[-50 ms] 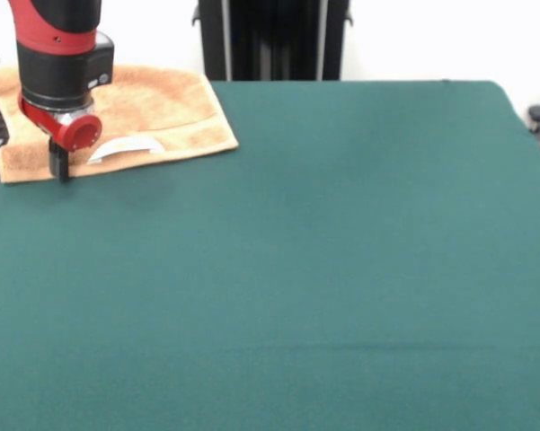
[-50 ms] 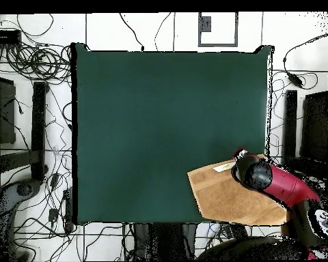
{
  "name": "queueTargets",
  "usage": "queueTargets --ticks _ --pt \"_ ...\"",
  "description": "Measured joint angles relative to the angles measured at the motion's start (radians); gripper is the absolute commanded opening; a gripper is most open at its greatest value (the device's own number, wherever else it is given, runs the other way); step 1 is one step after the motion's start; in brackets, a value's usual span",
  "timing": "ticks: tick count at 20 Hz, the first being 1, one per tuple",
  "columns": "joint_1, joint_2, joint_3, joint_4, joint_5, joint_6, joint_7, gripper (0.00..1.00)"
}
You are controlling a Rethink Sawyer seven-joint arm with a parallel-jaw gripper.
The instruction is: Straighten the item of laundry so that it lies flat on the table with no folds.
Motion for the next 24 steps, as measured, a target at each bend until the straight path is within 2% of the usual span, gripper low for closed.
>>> queueTargets --ticks 13,14,24 --pt "0.006 -0.017 0.0 0.001 0.0 0.05 0.0 0.0" --pt "0.01 -0.034 0.0 0.002 0.0 0.082 0.0 1.0" --pt "0.015 -0.07 0.0 0.002 0.0 0.131 0.0 1.0"
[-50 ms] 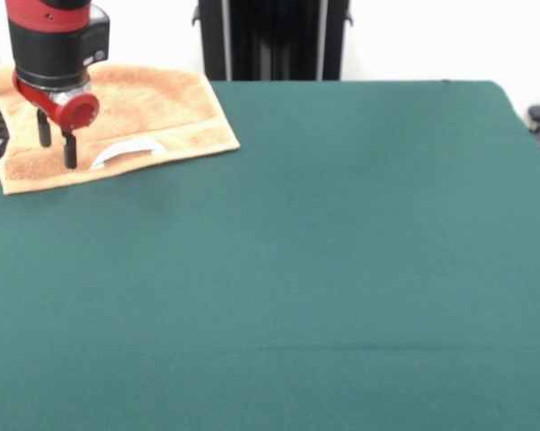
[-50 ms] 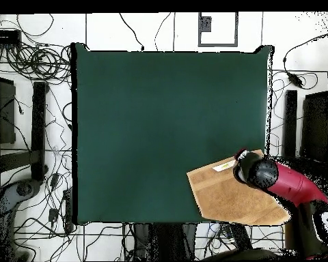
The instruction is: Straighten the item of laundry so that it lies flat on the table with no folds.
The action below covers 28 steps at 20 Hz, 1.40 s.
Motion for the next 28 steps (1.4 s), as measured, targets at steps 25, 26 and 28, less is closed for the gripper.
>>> queueTargets --ticks 25,26,28 --pt "-0.023 0.02 0.02 0.02 -0.001 -0.016 0.0 1.0" --pt "-0.023 0.026 0.02 0.02 -0.001 -0.021 0.0 1.0" --pt "-0.023 0.041 0.02 0.019 -0.007 -0.033 0.0 1.0"
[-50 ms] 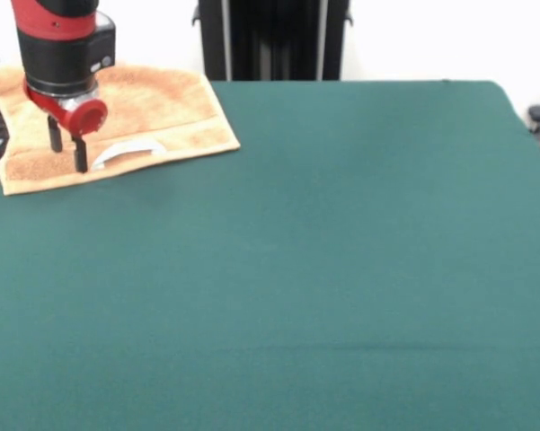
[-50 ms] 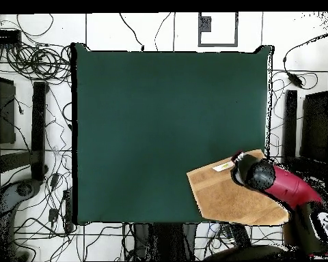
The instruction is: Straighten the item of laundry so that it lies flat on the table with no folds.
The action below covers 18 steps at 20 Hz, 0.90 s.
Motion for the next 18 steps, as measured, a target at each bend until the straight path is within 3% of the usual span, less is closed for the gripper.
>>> queueTargets --ticks 11,12,18 --pt "0.003 0.018 -0.002 -0.007 -0.02 -0.027 0.0 1.0" --pt "0.008 0.019 -0.002 -0.008 -0.019 -0.029 0.0 0.0" --pt "0.02 0.026 -0.005 -0.019 -0.02 -0.028 0.0 0.0"
